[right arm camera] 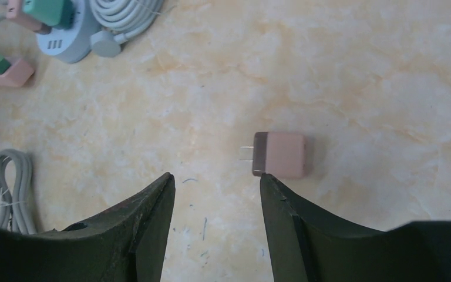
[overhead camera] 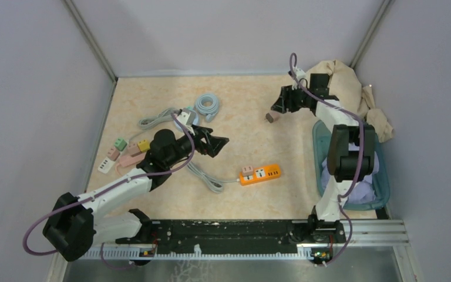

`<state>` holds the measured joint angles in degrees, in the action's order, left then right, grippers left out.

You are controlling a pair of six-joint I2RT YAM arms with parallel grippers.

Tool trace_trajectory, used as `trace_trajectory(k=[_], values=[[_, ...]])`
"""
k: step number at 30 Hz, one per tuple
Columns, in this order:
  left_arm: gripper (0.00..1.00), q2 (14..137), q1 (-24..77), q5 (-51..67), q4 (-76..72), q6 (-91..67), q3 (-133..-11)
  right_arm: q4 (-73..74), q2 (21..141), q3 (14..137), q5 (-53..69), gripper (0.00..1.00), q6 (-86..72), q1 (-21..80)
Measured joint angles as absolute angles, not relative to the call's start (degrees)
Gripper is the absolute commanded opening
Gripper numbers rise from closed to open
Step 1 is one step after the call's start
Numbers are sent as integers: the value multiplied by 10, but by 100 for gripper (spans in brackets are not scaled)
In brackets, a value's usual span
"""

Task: Pull the plug off the socket
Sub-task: Place the plug at the center of the board, then remove the plug from the socket.

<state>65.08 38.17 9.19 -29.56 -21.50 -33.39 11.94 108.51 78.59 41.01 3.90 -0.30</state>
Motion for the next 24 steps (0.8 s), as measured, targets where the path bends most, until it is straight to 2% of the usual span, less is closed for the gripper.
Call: trace_trajectory(k=[15,24], values=[[97,653,374,169,-362,-214,-312,181,874,674,562,56,190,-3],[98,653,369,176,-387,-210,-298,291,825,645,673,57,368,-3]])
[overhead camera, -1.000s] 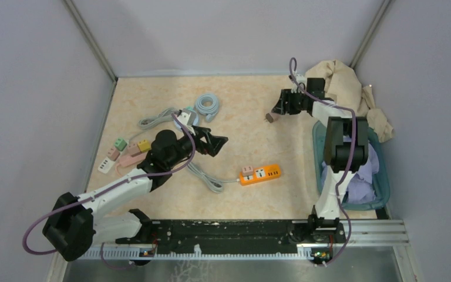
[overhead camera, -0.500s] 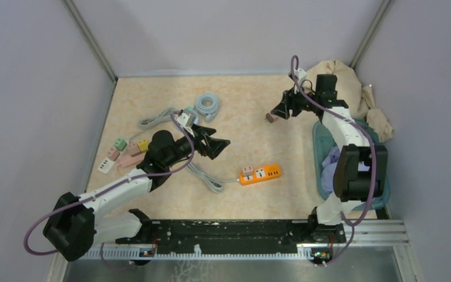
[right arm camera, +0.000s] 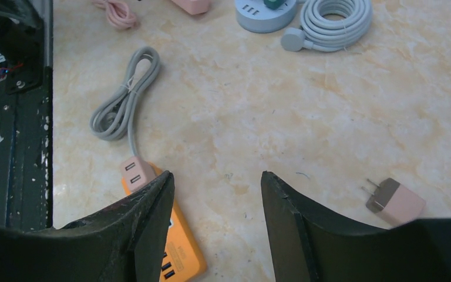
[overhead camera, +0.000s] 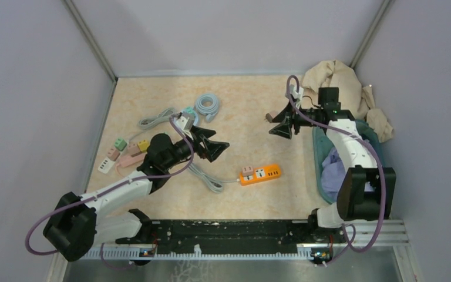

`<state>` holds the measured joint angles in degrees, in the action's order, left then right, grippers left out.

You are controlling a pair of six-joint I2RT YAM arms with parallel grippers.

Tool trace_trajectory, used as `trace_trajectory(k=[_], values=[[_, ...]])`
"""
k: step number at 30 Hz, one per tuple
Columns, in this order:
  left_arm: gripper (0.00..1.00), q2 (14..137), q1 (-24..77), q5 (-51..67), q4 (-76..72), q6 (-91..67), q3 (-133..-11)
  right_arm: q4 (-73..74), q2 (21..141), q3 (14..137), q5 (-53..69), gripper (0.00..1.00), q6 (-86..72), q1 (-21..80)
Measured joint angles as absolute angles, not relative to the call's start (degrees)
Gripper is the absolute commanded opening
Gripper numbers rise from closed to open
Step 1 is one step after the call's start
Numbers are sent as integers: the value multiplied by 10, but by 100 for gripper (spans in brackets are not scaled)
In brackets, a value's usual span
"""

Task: Pull the plug off the socket
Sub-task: Remove the plug from the socket.

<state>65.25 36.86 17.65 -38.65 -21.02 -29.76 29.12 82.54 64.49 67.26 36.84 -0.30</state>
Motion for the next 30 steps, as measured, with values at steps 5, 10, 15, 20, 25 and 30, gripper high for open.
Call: trace_trajectory(k=[5,10,15,20,25,30], values=[[100,653,368,177,-394,-209,-285,376,815,645,699,58,489,-2],[100,653,365,176,-420,-210,-267,465,806,641,699,59,621,11],[100,653,365,176,-457,-214,-236,547,785,609,678,66,755,47],[100,662,364,189,-470,-213,-228,611,771,561,650,73,885,70],[96,696,362,232,-476,-194,-228,609,761,514,598,75,923,96],[95,732,372,267,-466,-145,-229,545,754,479,536,80,891,128]])
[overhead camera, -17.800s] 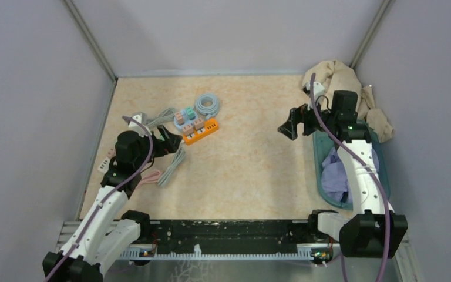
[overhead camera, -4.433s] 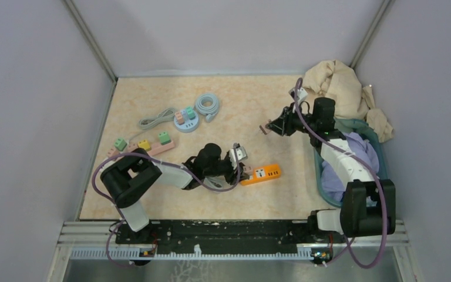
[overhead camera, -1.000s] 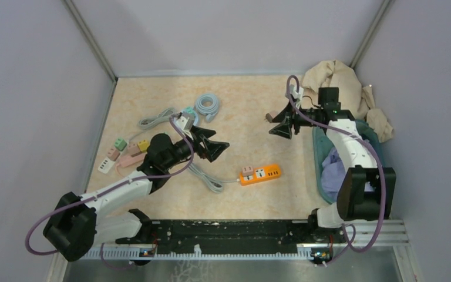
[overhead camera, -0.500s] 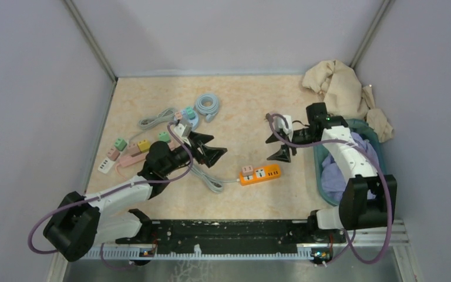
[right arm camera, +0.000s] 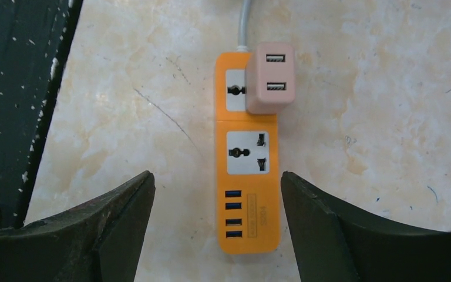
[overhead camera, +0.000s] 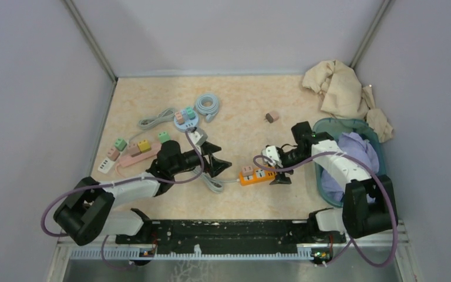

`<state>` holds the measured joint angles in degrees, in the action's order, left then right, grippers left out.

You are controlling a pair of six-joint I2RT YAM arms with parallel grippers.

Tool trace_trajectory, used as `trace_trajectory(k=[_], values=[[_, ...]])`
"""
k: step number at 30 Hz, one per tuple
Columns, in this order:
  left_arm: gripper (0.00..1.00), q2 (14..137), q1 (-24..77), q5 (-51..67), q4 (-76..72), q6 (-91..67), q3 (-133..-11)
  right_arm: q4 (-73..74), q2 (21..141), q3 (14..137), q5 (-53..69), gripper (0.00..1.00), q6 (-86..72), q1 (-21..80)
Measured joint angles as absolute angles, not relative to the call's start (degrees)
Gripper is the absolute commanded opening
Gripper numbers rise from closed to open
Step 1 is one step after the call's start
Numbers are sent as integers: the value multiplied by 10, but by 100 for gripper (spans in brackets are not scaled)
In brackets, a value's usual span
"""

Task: Pull the plug off the socket
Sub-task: Remove the plug from the socket.

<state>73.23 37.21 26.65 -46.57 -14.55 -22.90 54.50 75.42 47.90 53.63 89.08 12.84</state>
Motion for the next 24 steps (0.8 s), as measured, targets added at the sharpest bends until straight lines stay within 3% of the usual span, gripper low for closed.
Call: trace_trajectory(k=[12,24], values=[[93,806,474,266,-428,46,-263,401,759,432,421,81,802,191],[80,899,487,268,-466,85,-289,324,791,397,373,70,777,213]])
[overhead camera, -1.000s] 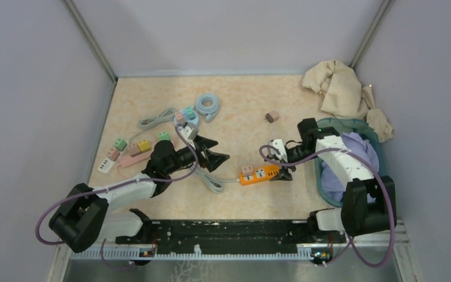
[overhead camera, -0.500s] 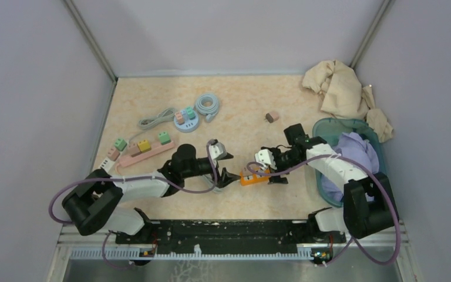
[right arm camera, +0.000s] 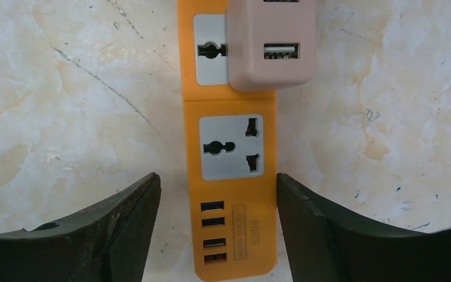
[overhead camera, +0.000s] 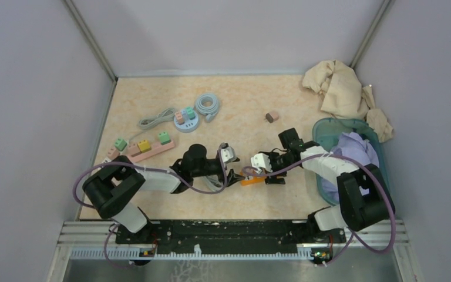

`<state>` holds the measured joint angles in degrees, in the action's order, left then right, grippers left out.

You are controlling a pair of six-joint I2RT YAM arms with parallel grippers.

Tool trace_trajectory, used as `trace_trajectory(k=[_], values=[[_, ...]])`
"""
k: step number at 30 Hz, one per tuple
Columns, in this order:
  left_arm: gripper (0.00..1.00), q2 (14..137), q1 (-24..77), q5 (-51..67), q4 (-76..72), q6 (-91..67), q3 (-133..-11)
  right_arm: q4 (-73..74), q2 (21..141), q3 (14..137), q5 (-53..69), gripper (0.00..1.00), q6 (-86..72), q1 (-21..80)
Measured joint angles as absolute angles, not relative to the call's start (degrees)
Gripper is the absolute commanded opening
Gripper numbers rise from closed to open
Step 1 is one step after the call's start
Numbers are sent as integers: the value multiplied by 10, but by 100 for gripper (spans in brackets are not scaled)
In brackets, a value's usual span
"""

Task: Pull the plug off the socket
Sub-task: Remove the plug from the socket.

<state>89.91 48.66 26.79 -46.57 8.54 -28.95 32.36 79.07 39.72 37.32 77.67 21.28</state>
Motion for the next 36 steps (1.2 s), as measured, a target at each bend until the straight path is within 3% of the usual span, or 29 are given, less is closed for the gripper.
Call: trace_trajectory(k=[8,15,21,23,29,34,36], values=[[71,945,489,272,-493,79,-303,302,795,390,359,58,768,216],[70,976,492,279,-508,69,-322,294,797,390,358,49,767,217],[60,996,494,287,-515,61,-334,293,797,390,358,44,767,217],[51,1002,495,293,-517,59,-340,293,797,390,358,40,767,217],[4,1015,496,308,-527,59,-345,293,797,390,358,22,761,217],[1,1015,498,307,-524,70,-347,292,797,390,356,3,749,218],[0,1013,499,302,-522,76,-347,290,797,390,353,0,741,220]])
